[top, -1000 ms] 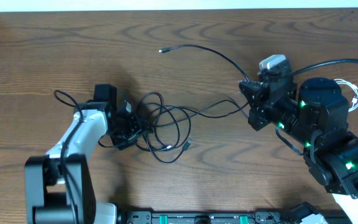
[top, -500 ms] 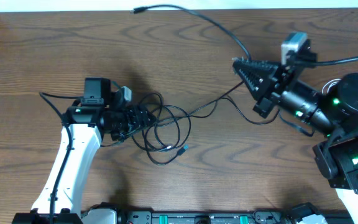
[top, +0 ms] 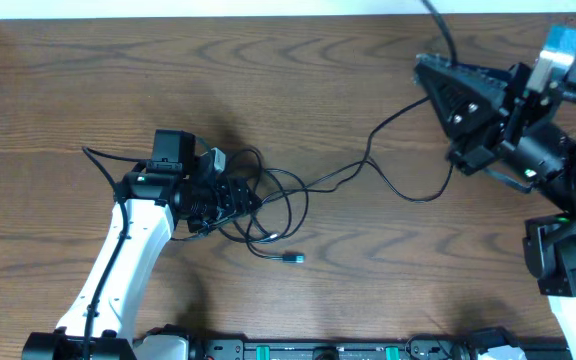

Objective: Untangle cables

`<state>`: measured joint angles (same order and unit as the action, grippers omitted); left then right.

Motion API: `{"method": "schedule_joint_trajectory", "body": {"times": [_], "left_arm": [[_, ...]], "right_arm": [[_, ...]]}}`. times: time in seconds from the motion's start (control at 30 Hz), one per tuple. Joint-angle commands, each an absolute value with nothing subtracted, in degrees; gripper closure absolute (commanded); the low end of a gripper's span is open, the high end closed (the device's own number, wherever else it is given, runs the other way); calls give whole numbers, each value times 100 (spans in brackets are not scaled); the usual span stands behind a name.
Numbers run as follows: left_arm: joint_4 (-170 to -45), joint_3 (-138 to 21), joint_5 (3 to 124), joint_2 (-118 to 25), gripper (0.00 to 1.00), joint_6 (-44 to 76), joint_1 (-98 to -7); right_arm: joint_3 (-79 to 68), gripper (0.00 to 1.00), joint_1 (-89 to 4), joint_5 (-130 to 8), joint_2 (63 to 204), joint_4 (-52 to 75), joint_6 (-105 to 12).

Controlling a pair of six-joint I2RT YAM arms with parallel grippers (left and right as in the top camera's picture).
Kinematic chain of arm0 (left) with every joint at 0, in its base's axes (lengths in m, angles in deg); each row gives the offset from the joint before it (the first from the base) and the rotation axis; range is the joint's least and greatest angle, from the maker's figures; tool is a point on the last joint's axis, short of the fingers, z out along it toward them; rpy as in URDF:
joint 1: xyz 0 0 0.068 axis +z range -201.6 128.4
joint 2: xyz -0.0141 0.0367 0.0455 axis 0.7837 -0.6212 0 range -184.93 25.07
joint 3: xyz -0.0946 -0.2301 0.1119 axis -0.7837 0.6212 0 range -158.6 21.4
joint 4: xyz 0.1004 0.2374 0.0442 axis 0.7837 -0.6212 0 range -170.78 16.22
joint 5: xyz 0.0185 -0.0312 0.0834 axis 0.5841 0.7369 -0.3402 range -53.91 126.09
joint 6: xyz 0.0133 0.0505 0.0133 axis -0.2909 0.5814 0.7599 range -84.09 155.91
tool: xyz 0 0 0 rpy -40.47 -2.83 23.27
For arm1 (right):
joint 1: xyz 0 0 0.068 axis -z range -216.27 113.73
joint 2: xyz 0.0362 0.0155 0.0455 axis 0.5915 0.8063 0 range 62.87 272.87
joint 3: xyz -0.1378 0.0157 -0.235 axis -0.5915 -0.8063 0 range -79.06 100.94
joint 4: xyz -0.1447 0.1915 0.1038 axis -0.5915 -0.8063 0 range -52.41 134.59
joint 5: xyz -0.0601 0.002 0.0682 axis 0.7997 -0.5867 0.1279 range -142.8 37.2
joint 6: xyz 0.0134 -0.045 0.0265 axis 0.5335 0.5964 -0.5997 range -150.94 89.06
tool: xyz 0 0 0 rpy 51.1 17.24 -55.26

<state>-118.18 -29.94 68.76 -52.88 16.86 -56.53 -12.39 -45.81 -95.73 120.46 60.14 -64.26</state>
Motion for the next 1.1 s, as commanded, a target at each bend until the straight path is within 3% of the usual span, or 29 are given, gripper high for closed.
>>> {"method": "schedule_joint_trajectory", "body": {"times": [0.0,0.17,0.3,0.57,1.07], "left_arm": [[-11829,-2939,6799,-5328,31,1741,-5657],[-11829,-2939,6664,-5328,31,1739,-5657],[-11829,-2939,6627,-5328,31,1741,-5657],[-11816,-2939,6627,-5328,31,1741,-5657],[-11764,-2939,6627,-5328,31,1739,-5657]], "right_arm": [[-1197,99,-4226,-9346,12019,5806,-6977],[-1197,99,-3805,-9344,12026,4182,-7036],[-1199,99,-3663,-9337,12105,2130,-6015],[-1199,99,-3669,-8741,12286,-305,-5101],[-1213,99,-4130,-8067,12721,-2412,-4317]]}}
